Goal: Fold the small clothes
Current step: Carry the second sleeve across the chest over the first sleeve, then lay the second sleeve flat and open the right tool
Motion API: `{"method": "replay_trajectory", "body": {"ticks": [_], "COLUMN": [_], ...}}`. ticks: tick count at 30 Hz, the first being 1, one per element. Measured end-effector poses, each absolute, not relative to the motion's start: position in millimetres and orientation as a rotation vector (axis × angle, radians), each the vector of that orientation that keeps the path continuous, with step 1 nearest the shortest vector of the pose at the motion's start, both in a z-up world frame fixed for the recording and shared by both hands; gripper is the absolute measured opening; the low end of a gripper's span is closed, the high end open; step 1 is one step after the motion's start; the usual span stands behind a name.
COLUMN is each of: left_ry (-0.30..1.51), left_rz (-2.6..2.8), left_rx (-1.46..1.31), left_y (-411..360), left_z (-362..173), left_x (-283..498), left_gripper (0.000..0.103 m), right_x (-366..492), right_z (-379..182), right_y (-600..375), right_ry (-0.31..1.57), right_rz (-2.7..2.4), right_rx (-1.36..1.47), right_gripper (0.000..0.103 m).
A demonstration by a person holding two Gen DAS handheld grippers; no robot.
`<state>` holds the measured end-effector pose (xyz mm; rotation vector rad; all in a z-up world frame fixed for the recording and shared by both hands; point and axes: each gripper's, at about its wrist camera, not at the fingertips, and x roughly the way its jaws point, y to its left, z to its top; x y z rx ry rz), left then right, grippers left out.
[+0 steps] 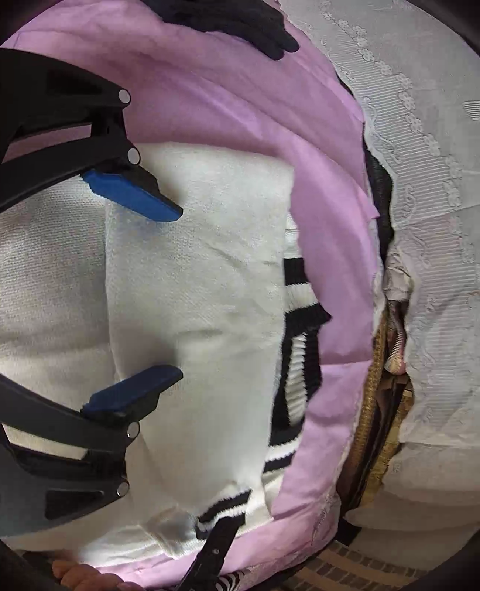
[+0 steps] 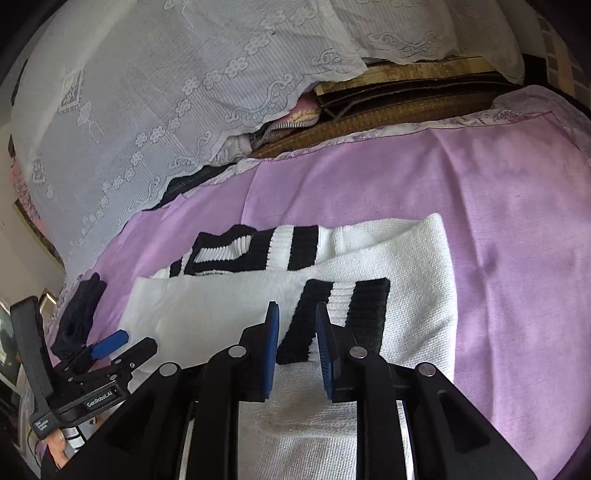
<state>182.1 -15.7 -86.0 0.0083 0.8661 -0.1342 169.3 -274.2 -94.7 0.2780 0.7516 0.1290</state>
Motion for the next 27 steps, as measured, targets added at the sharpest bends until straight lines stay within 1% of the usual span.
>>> {"method": "replay_trajectory", "body": {"ticks": [1,4,6,7,9,10,11,12,13,18,21,24,26,27], "left_ry": [0.866,0.849,0.813,0.789,0.762,0.765,0.784,0.816,0.838,0.818,0.808,0.804,0.797,0.793], "left_rz": [-0.157,-0.162,-0.160,-0.168,-0.167,-0.153,-0.136,-0.122,-0.125,-0.108,-0.103,-0.105,-0.104,-0.104], "left_rx": [-0.037,-0.075,-0.068,-0.060,-0.031,-0.017,-0.010,-0.007,-0.012,0.007,0.009,0.004,0.011,0.016], "left_y": [-9,1,2,2,1,1,1,1,1,1,1,3,2,1], "left_z": [-87,-81,-75,-71,-65,-66,-71,-77,-82,-82,-81,-81,-80,-79], "left_x": [183,179,169,164,158,159,163,167,171,167,163,161,157,154], "left_gripper": [0.081,0.080,0.079,0.079,0.082,0.085,0.086,0.086,0.088,0.089,0.089,0.089,0.089,0.089], "right_x": [172,171,161,156,149,148,149,151,152,148,145,143,140,139], "right_z": [-101,-102,-97,-93,-90,-91,-94,-98,-100,-101,-101,-101,-101,-101], "right_y": [-275,-284,-284,-282,-278,-277,-275,-275,-274,-266,-264,-261,-258,-255], "right_ry": [0.770,0.771,0.737,0.718,0.707,0.714,0.730,0.746,0.752,0.732,0.728,0.724,0.726,0.727], "right_rz": [0.125,0.129,0.093,0.087,0.099,0.099,0.093,0.091,0.090,0.071,0.073,0.081,0.082,0.080], "right_rx": [0.277,0.323,0.305,0.290,0.269,0.262,0.250,0.238,0.231,0.187,0.174,0.157,0.137,0.126], "right_gripper": [0.015,0.010,0.010,0.015,0.017,0.020,0.023,0.023,0.023,0.023,0.026,0.033,0.040,0.042]}}
